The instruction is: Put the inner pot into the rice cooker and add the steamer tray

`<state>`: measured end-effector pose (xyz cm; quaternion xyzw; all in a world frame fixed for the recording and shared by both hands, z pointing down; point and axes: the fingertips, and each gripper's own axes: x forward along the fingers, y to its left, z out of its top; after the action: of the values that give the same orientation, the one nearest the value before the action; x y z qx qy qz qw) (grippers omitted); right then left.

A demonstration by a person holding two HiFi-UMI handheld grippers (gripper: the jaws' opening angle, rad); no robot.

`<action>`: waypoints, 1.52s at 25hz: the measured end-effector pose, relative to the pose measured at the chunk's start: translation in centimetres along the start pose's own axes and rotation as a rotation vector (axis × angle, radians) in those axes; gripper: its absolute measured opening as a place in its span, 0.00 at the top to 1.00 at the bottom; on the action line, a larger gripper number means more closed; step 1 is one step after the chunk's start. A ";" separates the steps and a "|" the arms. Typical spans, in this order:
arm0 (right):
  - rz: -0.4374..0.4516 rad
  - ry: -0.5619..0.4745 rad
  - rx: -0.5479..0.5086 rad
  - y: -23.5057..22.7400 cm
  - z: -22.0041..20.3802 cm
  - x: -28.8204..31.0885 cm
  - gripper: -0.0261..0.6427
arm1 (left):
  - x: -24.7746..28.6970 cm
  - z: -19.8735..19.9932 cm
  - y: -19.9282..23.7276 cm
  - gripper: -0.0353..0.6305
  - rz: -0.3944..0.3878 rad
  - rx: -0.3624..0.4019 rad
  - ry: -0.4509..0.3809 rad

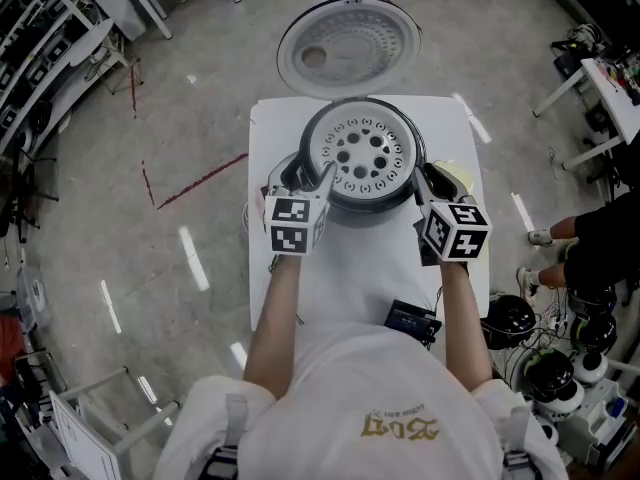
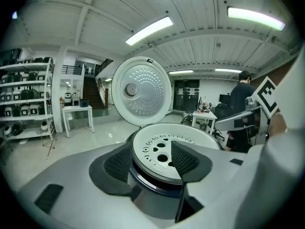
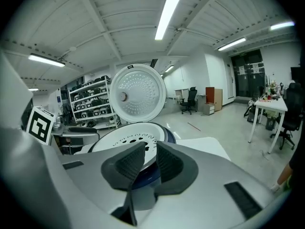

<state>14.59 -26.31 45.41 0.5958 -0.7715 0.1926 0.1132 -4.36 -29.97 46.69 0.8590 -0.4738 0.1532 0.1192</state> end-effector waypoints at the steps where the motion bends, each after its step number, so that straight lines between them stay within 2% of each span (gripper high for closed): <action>1: 0.013 -0.007 0.021 0.3 -0.1 -0.5 0.84 | -0.5 0.2 -0.3 0.57 -0.002 -0.006 -0.012; 4: 0.040 -0.031 0.087 0.8 -0.7 -2.3 0.87 | -1.9 0.4 -1.4 0.61 -0.012 -0.025 -0.036; 7: 0.052 -0.044 0.109 1.4 -1.5 -3.8 0.88 | -3.4 -0.1 -2.8 0.71 -0.043 -0.057 -0.031; 10: 0.067 -0.061 0.131 2.2 -1.8 -5.1 0.91 | -5.1 -0.4 -3.6 0.76 -0.061 -0.083 -0.036; 13: 0.142 -0.085 0.178 3.7 -1.8 -6.6 0.94 | -6.8 -0.4 -4.5 0.83 -0.066 -0.093 -0.048; 16: 0.198 -0.100 0.185 5.4 -2.0 -8.0 0.94 | -8.6 -0.5 -5.9 0.92 -0.103 -0.128 -0.060; 20: 0.201 -0.088 0.154 6.6 -2.9 -9.4 0.94 | -10.3 -0.9 -7.6 0.92 -0.141 -0.131 -0.041; 23: 0.196 -0.098 0.149 7.0 -3.1 -10.4 0.94 | -11.5 -1.3 -8.3 0.92 -0.142 -0.135 -0.043; 27: 0.188 -0.111 0.137 7.4 -3.1 -11.7 0.94 | -12.8 -1.4 -8.8 0.92 -0.142 -0.178 -0.063; 38: 0.178 -0.097 0.116 7.3 -3.5 -12.8 0.94 | -13.8 -1.5 -8.9 0.92 -0.135 -0.211 -0.079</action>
<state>10.78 -12.04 42.22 0.5391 -0.8134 0.2171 0.0235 -3.96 -14.04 42.33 0.8769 -0.4328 0.0601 0.2001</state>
